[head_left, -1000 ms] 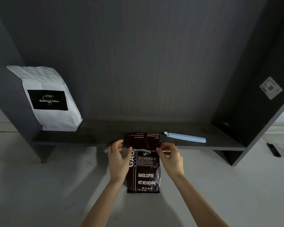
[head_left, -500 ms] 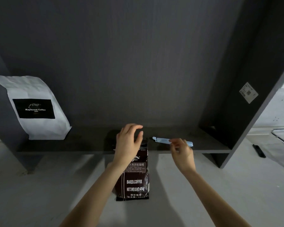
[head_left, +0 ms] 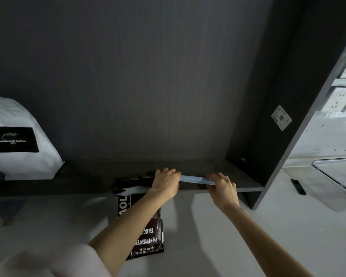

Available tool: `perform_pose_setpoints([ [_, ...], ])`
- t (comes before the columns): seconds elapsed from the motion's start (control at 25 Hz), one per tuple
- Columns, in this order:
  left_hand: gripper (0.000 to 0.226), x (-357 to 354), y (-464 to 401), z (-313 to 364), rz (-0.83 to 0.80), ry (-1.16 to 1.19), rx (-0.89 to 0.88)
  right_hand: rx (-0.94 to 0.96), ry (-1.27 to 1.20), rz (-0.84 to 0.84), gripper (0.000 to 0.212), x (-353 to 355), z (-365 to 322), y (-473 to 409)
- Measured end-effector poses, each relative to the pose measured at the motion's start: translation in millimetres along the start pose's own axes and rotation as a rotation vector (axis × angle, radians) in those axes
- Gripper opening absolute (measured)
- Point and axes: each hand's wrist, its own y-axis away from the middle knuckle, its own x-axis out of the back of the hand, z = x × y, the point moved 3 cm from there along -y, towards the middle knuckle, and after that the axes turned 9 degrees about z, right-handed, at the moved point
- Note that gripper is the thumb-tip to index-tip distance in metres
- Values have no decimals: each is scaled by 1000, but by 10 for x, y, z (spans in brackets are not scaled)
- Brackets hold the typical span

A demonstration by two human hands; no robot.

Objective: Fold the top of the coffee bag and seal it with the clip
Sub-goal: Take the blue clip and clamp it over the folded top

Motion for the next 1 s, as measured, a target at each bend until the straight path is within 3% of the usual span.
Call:
perform_pose_setpoints([
  [0.28, 27, 193, 62, -43, 146, 163, 12, 12, -96, 75, 22, 113, -23, 103],
  [0.56, 24, 658, 349, -14, 352, 673, -58, 250, -102, 224, 21, 324, -549, 270],
  [0.88, 21, 806, 1123, -480, 431, 1230, 215, 360, -477, 126, 19, 357, -1220, 658],
  [1.0, 18, 769, 1366, -632, 423, 1280, 279, 368, -499, 135, 19, 230, -1373, 852],
])
